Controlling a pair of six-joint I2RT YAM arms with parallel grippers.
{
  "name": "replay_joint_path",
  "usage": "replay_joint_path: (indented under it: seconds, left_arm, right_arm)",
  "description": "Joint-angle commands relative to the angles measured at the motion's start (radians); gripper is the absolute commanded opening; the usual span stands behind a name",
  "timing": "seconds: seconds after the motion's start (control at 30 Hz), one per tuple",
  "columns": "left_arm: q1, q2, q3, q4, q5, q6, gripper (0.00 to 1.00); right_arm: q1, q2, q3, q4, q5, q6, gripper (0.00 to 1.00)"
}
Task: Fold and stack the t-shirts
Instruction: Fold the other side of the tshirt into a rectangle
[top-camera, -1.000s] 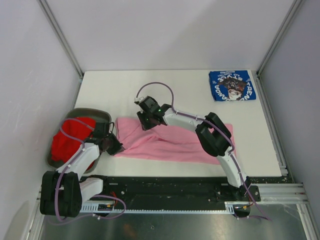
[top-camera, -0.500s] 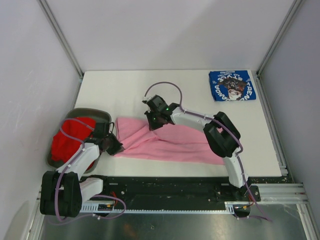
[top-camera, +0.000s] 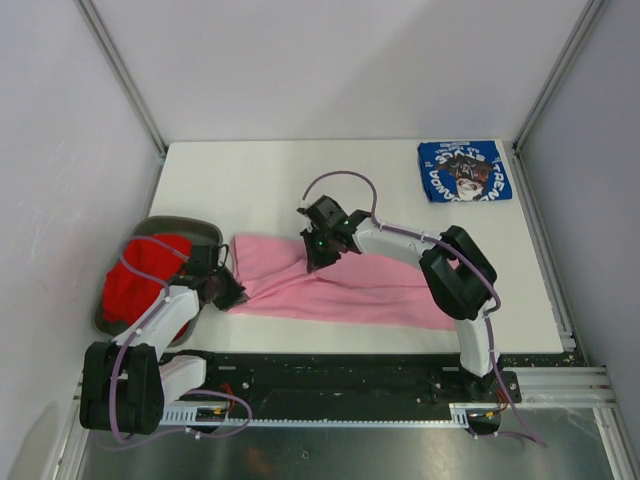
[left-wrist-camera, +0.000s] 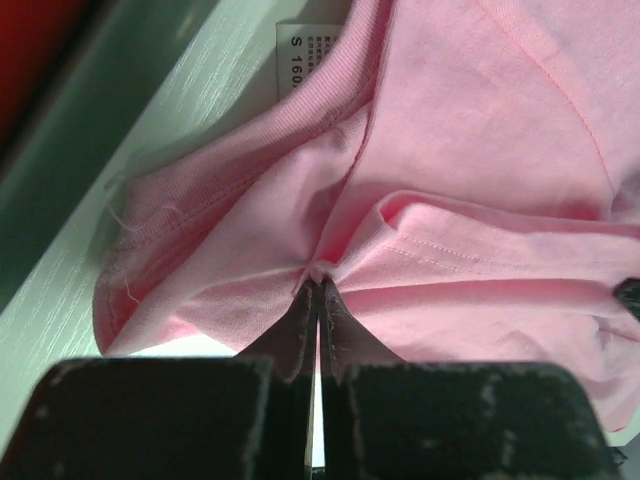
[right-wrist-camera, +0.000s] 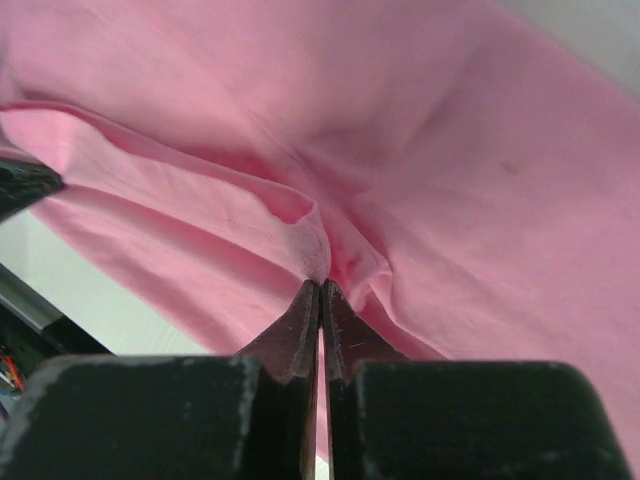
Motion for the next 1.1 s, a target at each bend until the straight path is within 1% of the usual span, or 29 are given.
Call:
replay_joint_path:
  seconds: [0.0,0.1,0.23,0.53,0.63,0.87,1.07]
  left_arm:
    - [-0.004,-0.002,0.002,-0.004,-0.021,0.021,0.01]
    - [-0.004,-0.003,0.010,-0.005,-0.023,0.026,0.02]
    - [-0.005,-0.002,0.028,-0.005,-0.023,0.037,0.07]
    - [-0.004,-0.043,0.076,-0.009,0.011,0.083,0.27]
    - [-0.004,-0.062,0.090,-0.016,0.025,0.089,0.32]
    - [-0.005,-0.096,0.112,-0.027,0.037,0.093,0.33]
    - [-0.021,-0.066,0.126,-0.027,0.037,0.081,0.31]
  right_arm:
    - [0.001,-0.028,-0.048,-0.025,0.005,0.039,0.02]
    - [0.011,-0.030,-0.067,-0.027,0.024,0.046,0.02]
    - [0.029,-0.030,-0.071,-0.029,0.051,0.055,0.02]
    - [0.053,-0.082,-0.073,-0.037,0.097,0.066,0.03]
    - [0.056,-0.094,-0.075,-0.044,0.102,0.067,0.03]
    - [0.062,-0.081,-0.101,-0.057,0.137,0.090,0.13]
    - [0.077,-0.072,-0.115,-0.079,0.202,0.095,0.26]
